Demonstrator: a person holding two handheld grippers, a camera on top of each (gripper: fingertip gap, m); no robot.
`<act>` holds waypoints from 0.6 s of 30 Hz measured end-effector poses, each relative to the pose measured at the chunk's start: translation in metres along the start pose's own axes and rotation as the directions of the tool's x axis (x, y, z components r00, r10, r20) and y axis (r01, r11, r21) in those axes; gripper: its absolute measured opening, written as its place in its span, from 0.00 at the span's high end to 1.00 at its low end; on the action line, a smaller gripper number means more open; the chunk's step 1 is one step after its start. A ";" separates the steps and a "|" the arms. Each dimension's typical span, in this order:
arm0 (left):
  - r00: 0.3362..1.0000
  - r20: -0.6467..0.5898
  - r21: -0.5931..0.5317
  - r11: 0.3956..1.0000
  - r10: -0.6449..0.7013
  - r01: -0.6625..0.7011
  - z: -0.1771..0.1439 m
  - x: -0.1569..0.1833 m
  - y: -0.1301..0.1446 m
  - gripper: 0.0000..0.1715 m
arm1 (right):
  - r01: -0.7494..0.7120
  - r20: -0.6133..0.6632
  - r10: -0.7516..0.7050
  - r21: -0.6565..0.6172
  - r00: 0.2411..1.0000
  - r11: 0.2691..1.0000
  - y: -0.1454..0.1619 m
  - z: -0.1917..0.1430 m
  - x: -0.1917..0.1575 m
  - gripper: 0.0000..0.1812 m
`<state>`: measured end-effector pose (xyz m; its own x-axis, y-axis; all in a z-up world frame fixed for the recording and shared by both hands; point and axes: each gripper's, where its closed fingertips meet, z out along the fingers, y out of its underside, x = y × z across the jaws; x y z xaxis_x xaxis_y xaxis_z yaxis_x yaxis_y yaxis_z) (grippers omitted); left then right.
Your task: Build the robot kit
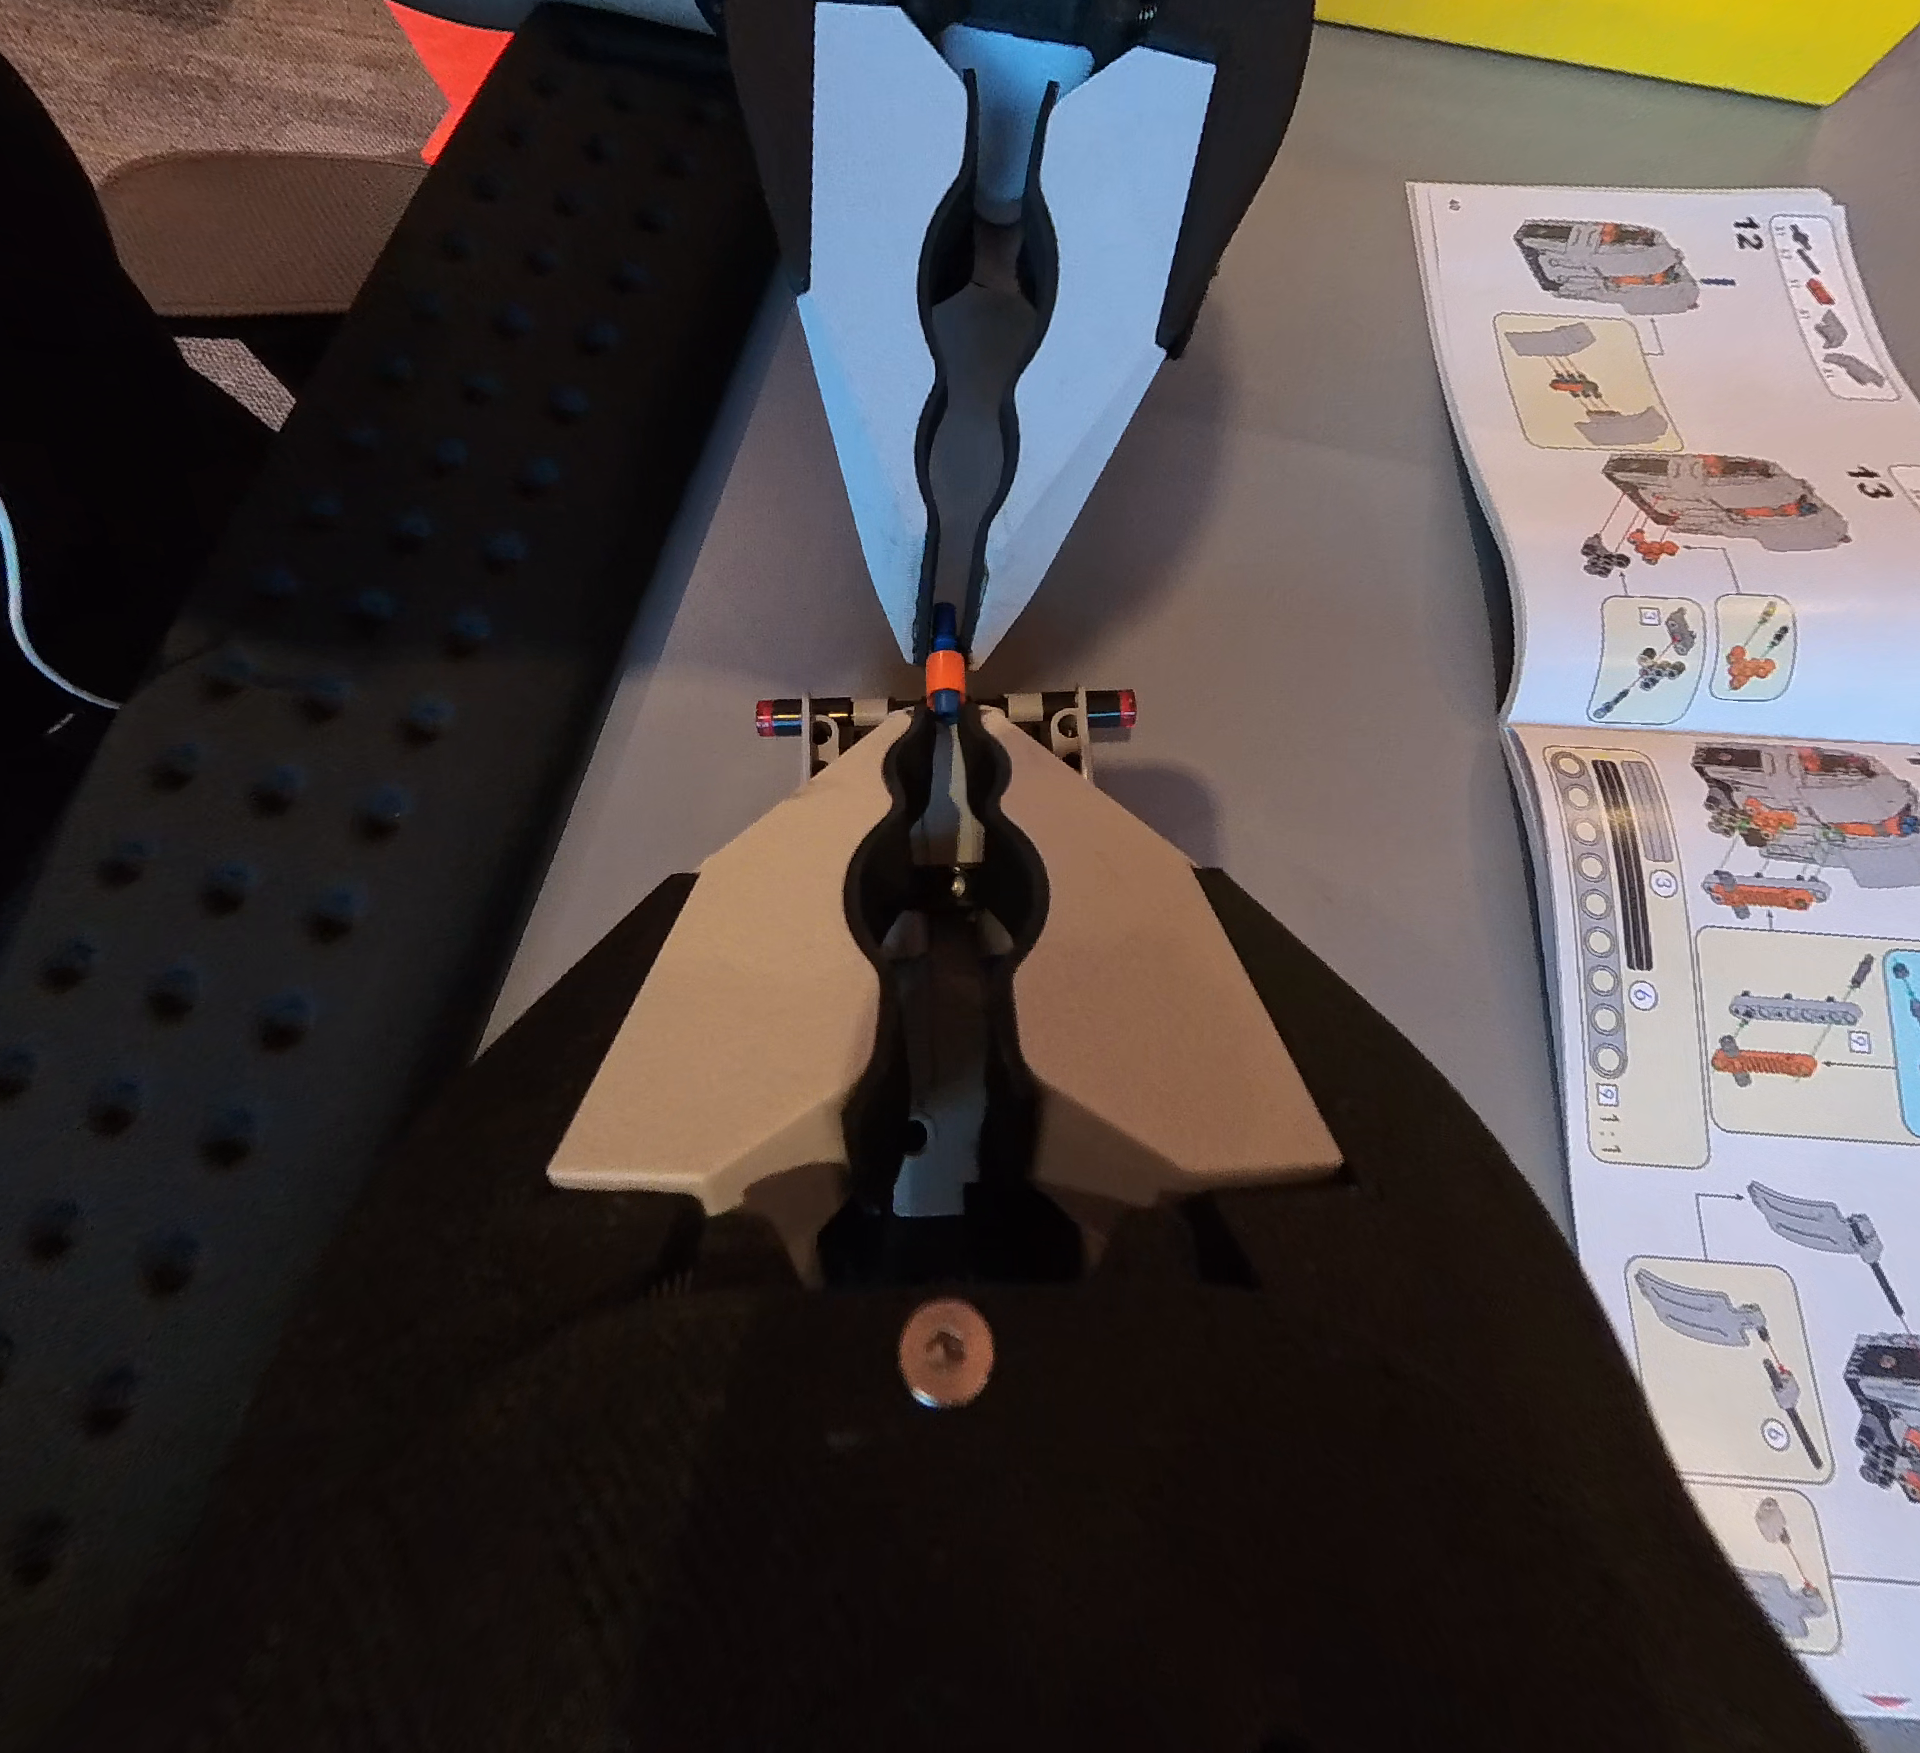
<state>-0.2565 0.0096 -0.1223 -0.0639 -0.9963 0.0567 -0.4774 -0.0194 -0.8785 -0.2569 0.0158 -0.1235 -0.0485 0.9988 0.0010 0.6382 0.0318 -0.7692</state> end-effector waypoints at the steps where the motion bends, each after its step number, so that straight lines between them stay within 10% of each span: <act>1: 1.000 -0.003 -0.001 1.000 0.000 0.000 0.000 0.000 0.000 0.99 | -0.002 0.005 0.002 -0.002 1.000 1.000 0.001 0.000 0.000 0.97; 18: 1.000 0.003 -0.044 0.999 -0.015 0.015 -0.001 -0.001 0.004 0.99 | -0.006 -0.007 0.005 -0.070 1.000 0.998 0.007 -0.004 0.001 0.99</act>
<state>-0.2595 0.0106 -0.1251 -0.0538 -0.9962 0.0679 -0.5160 -0.0305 -0.8561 -0.2496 0.0169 -0.1268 -0.0402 0.9992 0.0013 0.6907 0.0287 -0.7226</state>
